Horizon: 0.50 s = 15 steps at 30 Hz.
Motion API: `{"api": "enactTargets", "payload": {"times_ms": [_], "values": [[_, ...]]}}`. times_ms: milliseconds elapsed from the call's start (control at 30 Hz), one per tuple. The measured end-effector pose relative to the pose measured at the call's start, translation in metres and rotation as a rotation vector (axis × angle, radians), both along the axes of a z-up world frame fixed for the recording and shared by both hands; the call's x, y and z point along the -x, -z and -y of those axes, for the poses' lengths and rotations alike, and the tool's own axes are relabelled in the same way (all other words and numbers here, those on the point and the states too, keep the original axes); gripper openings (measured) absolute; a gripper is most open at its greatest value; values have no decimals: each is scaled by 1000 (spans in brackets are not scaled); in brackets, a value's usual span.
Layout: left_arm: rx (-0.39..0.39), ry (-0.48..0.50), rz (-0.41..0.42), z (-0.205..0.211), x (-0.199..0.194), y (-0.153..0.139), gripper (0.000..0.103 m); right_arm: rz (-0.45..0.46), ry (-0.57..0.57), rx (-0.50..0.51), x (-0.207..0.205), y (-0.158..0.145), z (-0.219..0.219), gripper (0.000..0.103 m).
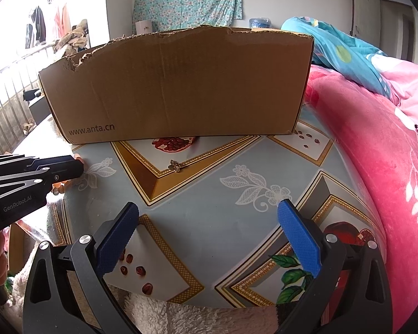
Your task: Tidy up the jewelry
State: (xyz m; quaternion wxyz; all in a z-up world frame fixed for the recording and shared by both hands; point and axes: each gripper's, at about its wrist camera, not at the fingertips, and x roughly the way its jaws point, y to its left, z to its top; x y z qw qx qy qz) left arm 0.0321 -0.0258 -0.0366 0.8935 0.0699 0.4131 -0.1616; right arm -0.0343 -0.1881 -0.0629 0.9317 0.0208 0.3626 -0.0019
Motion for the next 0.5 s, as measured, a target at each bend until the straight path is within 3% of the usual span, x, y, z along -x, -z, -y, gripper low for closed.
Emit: {"api": "enactTargets", "payload": {"times_ms": [500], "values": [[-21, -10, 1, 9, -1, 2, 14, 3, 28, -15, 3, -1, 4, 97]]}}
